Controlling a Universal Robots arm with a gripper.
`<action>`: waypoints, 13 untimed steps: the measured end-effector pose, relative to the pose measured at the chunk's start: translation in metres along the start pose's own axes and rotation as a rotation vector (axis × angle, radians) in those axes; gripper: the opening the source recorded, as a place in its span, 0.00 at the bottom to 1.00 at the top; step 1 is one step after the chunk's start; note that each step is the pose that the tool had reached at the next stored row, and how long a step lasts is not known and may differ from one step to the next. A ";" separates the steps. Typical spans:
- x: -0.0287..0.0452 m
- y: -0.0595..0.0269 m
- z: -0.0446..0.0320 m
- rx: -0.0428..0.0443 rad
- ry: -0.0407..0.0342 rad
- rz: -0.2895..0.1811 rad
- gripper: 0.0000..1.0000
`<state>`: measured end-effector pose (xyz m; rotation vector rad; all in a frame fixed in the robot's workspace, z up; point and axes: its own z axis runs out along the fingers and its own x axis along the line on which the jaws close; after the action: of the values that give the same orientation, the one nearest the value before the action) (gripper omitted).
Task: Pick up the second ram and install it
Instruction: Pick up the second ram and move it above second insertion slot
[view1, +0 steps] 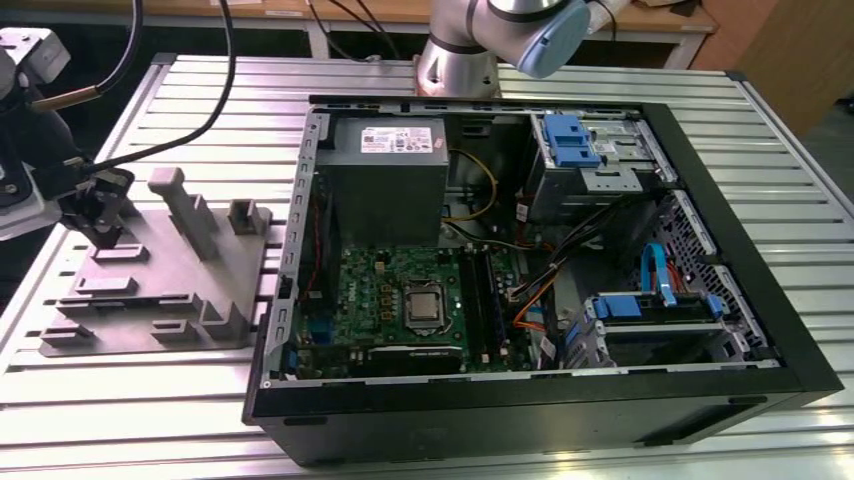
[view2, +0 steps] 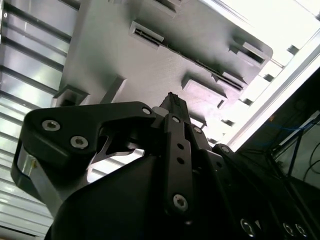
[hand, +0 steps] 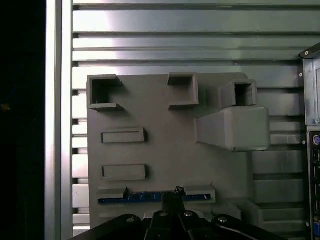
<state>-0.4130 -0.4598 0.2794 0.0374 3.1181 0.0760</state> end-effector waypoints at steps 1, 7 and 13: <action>0.0000 0.0000 0.0004 -0.0004 0.0008 -0.018 0.10; 0.0001 -0.0001 0.0023 -0.0027 0.0062 -0.126 0.10; 0.0001 -0.0002 0.0048 -0.0051 0.0115 -0.235 0.10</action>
<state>-0.4130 -0.4598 0.2747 -0.3296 3.1066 0.0797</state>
